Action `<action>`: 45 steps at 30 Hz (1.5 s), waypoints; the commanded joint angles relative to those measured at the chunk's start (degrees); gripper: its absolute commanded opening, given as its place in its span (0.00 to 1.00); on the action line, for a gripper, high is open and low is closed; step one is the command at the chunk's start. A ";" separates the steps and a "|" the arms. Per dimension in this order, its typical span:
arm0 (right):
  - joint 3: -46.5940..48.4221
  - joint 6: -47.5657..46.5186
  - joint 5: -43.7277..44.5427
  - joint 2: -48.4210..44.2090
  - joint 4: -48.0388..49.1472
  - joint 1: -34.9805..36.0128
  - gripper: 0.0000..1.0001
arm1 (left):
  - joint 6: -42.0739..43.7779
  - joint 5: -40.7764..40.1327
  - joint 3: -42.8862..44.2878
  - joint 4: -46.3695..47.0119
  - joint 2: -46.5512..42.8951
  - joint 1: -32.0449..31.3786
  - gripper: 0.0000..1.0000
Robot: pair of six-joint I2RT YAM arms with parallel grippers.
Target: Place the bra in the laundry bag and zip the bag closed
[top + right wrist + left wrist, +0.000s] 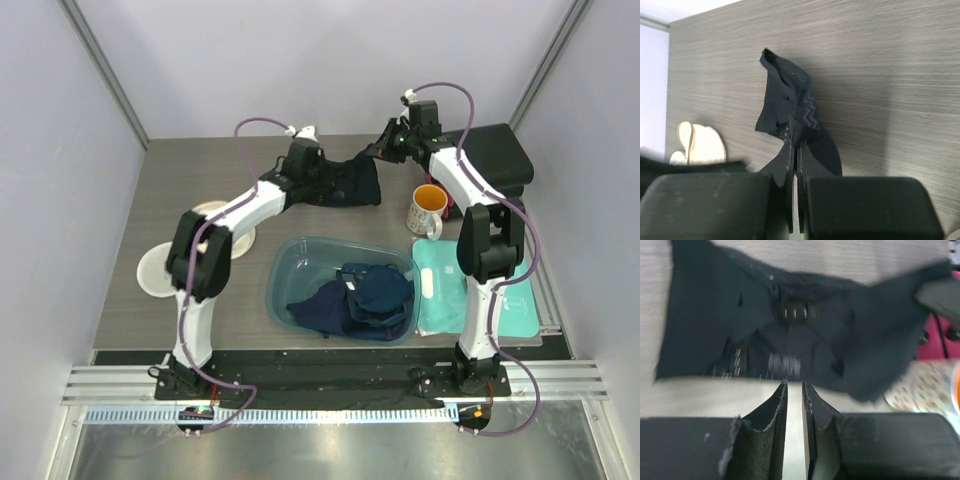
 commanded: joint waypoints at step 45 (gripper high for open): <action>2.20 16.35 9.02 1.19 0.61 2.59 0.01 | -13.78 13.22 16.97 3.08 20.82 -1.43 0.07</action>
